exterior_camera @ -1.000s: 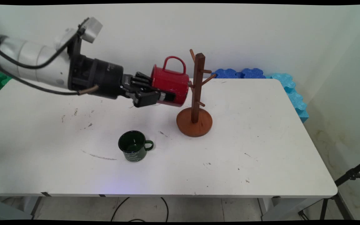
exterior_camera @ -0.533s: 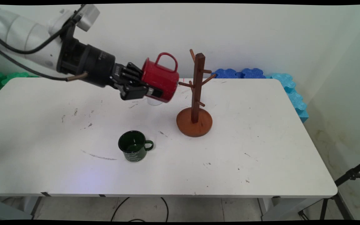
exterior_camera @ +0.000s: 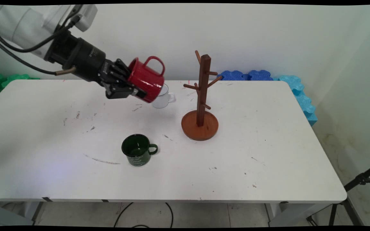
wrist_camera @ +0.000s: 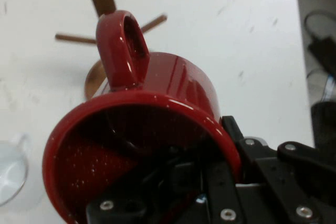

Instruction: Place the picked object on the table

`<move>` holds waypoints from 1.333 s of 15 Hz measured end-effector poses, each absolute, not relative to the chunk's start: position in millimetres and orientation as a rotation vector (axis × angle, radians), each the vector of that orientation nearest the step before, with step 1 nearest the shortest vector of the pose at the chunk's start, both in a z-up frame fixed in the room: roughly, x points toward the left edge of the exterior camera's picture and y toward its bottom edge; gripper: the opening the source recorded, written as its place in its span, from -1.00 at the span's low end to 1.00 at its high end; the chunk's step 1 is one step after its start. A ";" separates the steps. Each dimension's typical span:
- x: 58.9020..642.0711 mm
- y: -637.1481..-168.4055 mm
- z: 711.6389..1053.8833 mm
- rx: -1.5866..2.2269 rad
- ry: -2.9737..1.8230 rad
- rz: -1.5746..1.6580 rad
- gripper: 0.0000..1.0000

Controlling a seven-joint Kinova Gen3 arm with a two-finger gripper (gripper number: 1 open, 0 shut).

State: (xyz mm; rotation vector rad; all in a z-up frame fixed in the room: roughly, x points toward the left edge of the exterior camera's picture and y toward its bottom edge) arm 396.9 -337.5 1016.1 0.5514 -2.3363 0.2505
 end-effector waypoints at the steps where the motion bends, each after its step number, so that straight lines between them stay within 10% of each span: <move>1: 397.7 -343.6 1018.0 0.545 -2.364 0.259 -1.00; 20: 373.2 -390.7 981.5 0.599 -2.798 0.385 -1.00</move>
